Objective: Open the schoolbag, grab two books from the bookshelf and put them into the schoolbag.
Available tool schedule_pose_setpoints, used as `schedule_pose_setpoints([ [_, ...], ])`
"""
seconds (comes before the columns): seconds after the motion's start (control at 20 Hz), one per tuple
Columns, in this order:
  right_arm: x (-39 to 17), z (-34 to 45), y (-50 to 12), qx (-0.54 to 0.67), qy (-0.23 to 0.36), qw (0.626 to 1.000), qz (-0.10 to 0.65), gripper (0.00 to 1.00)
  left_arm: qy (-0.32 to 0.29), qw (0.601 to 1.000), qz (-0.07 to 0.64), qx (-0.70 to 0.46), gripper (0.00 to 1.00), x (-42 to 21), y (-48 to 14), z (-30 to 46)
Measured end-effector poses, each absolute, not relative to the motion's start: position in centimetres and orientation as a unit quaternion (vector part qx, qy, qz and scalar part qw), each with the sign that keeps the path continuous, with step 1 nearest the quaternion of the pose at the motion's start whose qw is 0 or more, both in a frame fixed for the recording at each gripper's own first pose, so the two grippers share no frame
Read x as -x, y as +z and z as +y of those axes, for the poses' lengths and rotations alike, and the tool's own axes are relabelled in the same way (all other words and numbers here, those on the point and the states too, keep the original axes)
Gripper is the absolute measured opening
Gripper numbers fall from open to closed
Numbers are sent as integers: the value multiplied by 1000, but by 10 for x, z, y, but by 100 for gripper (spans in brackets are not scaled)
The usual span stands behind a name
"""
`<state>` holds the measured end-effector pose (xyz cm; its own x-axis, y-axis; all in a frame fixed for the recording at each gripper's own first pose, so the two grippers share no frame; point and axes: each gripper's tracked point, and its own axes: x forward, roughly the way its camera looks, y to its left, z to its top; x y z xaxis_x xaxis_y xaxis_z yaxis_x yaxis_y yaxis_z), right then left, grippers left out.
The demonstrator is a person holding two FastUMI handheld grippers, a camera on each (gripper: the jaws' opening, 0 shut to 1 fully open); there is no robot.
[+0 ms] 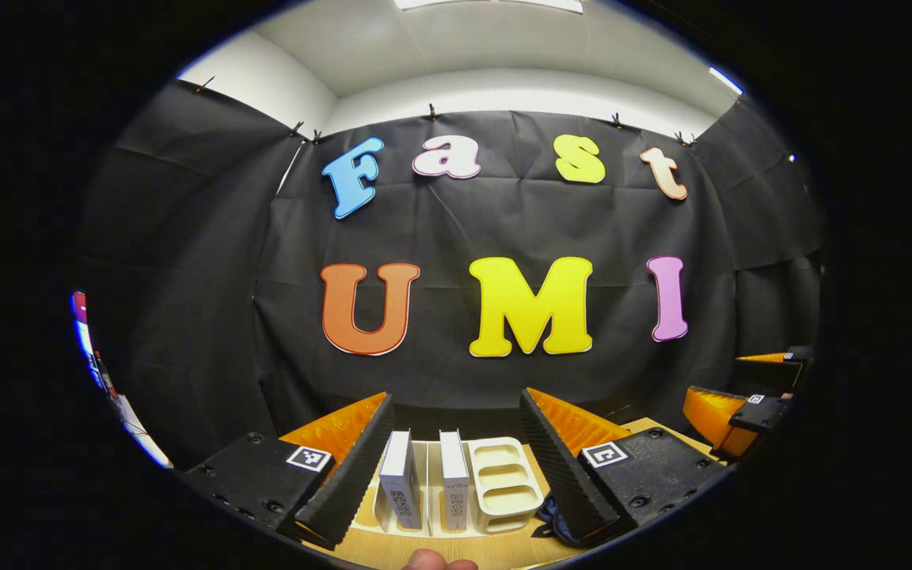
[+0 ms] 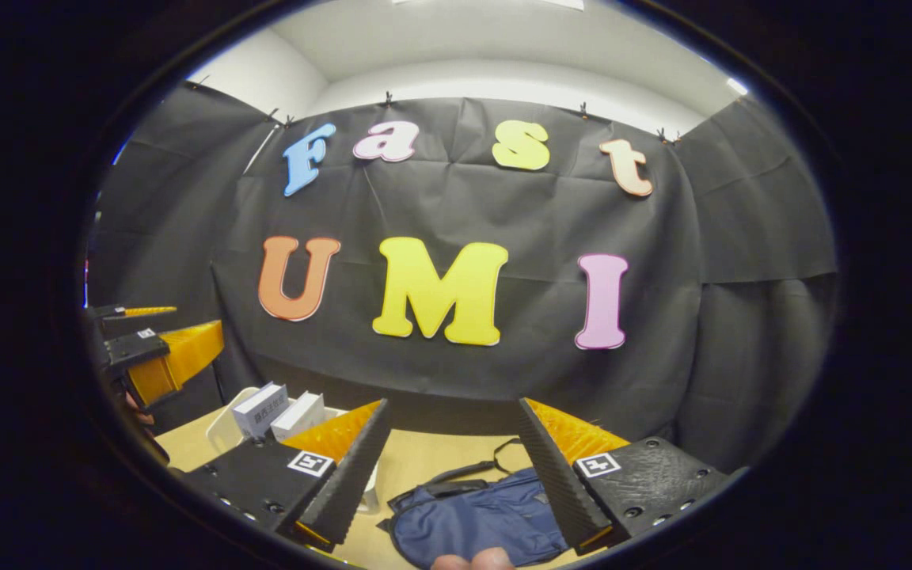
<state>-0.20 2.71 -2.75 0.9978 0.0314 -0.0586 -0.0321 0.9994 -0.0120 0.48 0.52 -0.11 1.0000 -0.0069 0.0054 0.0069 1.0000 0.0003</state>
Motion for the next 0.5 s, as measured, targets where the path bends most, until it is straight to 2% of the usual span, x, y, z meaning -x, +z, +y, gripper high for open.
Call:
schedule_pose_setpoints([
  [0.1, 3, 31, -50, 11, 25, 998, 50, 95, -2, 1000, -2, -2, 99, -4, -1, 5],
  [0.15, 3, 35, -66, 13, 32, 997, 66, 98, -2, 1000, -2, -3, 99, -3, -1, 5],
  [0.2, 3, 39, -83, 13, 38, 996, 80, 93, -1, 1000, -1, -3, 99, -1, -2, 5],
  [0.3, 5, 47, -121, 21, 47, 992, 117, 97, 0, 1000, 3, -7, 99, 2, -3, 7],
  [0.5, 3, 66, -205, 62, 64, 977, 191, 98, 9, 1000, 10, -15, 99, 8, -5, 14],
])
